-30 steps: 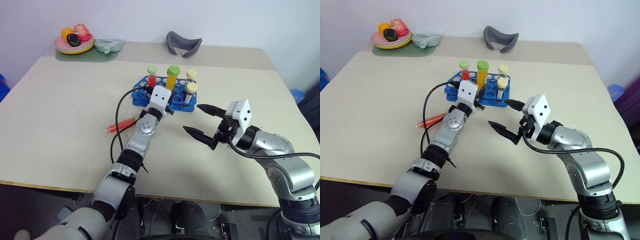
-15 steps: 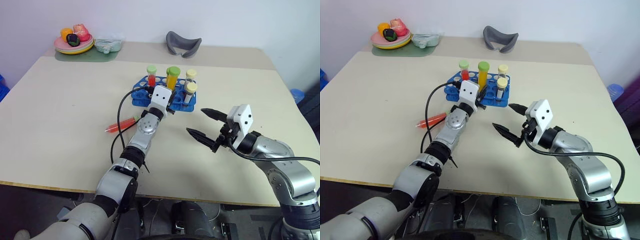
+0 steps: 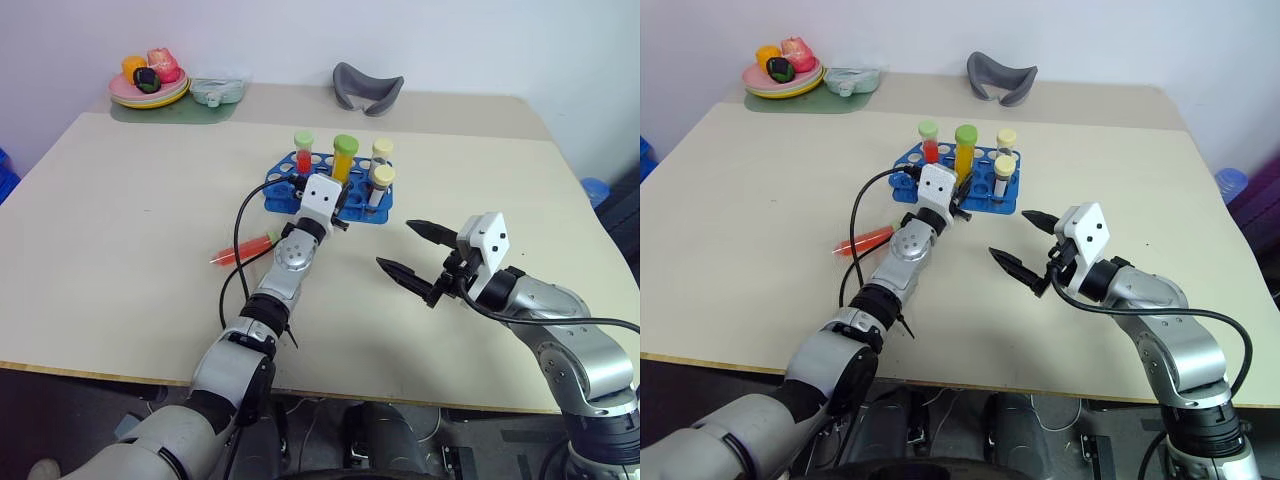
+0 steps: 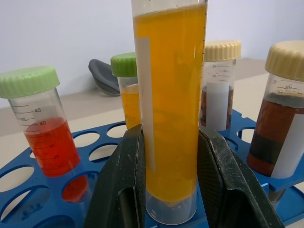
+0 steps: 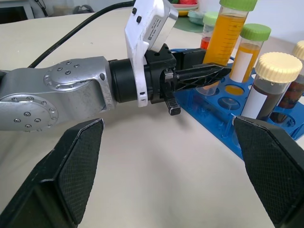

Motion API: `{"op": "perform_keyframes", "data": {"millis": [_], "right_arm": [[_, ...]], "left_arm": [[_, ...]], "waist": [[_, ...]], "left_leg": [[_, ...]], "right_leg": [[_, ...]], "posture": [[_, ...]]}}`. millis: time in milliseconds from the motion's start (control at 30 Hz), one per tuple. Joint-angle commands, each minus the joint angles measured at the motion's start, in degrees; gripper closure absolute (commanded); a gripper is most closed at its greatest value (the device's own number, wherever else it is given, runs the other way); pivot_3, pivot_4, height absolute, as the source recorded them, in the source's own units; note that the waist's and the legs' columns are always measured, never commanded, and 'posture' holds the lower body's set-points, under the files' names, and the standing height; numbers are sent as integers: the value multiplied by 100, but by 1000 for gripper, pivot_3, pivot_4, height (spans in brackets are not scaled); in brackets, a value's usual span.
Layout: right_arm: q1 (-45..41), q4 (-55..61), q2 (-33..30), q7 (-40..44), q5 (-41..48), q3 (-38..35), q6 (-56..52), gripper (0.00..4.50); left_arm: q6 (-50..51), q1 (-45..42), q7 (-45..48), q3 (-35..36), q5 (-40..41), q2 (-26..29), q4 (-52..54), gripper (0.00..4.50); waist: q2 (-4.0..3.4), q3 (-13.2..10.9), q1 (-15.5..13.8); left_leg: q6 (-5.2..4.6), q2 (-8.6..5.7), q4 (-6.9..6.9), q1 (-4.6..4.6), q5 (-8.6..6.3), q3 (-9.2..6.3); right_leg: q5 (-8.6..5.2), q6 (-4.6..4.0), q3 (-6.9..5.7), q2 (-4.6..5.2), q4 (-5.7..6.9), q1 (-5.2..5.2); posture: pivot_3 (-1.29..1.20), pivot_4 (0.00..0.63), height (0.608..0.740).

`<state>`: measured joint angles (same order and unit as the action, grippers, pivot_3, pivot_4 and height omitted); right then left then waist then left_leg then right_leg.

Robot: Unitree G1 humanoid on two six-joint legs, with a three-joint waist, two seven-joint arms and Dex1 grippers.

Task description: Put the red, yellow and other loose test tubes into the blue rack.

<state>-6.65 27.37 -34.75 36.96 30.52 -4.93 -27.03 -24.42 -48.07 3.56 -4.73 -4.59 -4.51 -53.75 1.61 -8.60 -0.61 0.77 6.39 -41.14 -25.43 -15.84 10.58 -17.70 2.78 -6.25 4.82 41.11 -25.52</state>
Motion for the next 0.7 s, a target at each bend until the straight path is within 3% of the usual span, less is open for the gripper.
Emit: {"op": "perform_keyframes", "data": {"millis": [33, 700], "right_arm": [[-128, 351, 7, -88, 99, -141, -45, 53], [-106, 434, -5, -142, 146, -174, -159, 53]], "left_arm": [[-150, -118, 2, 48, 16, -32, -12, 3621], [-453, -402, 49, 113, -18, -114, -604, 3621]], "waist": [[0, 0, 0], [0, 0, -2]], "left_leg": [[0, 0, 0, 0, 0, 0], [-4, 0, 0, -2, -2, -3]], "right_leg": [[0, 0, 0, 0, 0, 0], [0, 0, -1, 1, -2, 0]], "posture": [[0, 150, 689], [0, 150, 689]]}}
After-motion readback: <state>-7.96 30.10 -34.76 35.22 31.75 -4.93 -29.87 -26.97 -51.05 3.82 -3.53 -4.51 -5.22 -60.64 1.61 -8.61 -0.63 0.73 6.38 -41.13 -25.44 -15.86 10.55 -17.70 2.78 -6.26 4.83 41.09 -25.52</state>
